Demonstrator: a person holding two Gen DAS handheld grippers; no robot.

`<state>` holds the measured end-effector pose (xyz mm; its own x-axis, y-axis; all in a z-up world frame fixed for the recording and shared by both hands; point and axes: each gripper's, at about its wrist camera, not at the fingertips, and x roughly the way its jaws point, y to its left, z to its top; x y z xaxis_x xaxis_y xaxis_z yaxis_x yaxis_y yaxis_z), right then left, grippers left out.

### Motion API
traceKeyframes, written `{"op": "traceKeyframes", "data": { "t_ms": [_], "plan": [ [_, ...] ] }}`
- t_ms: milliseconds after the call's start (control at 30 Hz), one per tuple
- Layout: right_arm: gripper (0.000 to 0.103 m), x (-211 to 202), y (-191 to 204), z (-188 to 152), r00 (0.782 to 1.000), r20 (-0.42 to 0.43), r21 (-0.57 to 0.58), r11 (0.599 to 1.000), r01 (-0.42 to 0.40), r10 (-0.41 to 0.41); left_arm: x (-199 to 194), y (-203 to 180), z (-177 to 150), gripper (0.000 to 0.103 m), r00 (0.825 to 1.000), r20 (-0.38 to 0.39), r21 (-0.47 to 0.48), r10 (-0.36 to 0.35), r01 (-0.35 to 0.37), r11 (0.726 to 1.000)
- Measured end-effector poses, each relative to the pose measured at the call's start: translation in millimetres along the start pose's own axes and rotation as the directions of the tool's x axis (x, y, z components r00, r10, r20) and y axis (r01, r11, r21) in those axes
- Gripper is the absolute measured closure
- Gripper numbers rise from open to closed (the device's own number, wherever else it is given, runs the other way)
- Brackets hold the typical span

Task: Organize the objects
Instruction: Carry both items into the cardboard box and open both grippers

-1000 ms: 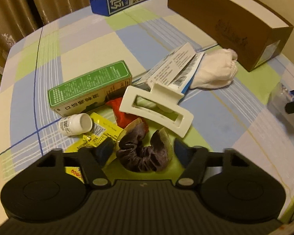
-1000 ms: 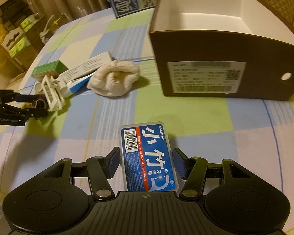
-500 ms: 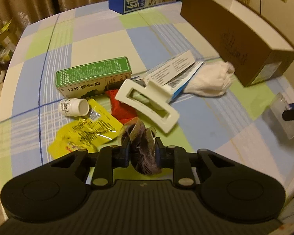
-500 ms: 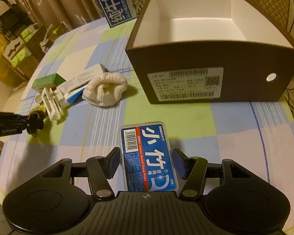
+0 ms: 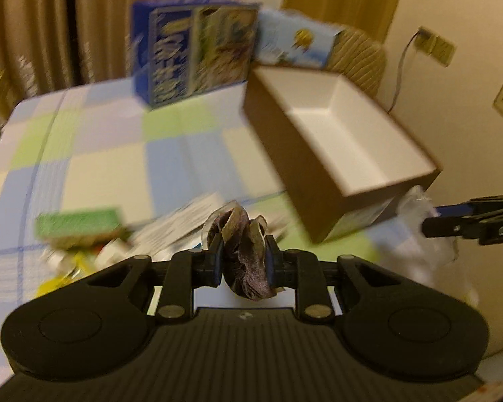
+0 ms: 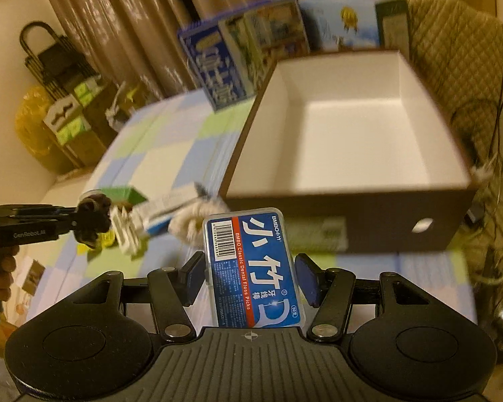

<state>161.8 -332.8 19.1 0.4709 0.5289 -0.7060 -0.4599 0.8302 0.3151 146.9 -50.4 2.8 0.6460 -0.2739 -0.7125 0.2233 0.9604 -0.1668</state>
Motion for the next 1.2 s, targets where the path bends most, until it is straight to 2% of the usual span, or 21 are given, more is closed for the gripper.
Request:
{"op": "traceKeyframes", "data": {
  "t_ms": [233,367,500,667,933,1200],
  "plan": [
    [0.048,-12.8,-35.3,42.9,0.995,0.089,0.027,0.999,0.037,-0.039,30.6,-62.0,44.6,0.084,0.997,0.049,0.036,-0.057,0.055,0.998],
    [0.048,-5.3,-53.3,61.0,0.993,0.097,0.028,0.998,0.057,-0.059,56.8,-89.7,67.0,0.084,0.996,0.046,0.034,-0.075,0.074,0.997],
    [0.048,13.5,-72.8,74.0,0.993,0.073,0.045,0.995,0.087,-0.09,86.5,-111.0,84.0,0.084,0.997,0.03,0.035,-0.071,0.07,0.997],
    [0.048,42.6,-95.3,81.6,0.993,0.019,0.063,0.991,0.118,-0.119,124.3,-123.4,93.2,0.084,0.999,-0.028,0.013,-0.043,0.044,0.999],
    [0.048,91.5,-112.4,81.9,0.978,-0.093,-0.014,0.982,0.188,-0.189,162.9,-128.0,95.1,0.083,0.995,-0.104,0.017,-0.008,0.01,1.0],
    [0.048,119.7,-111.6,76.9,0.965,-0.139,-0.124,0.97,0.207,-0.224,181.8,-125.4,95.8,0.083,0.989,-0.149,0.002,0.007,-0.007,1.0]
  ]
}}
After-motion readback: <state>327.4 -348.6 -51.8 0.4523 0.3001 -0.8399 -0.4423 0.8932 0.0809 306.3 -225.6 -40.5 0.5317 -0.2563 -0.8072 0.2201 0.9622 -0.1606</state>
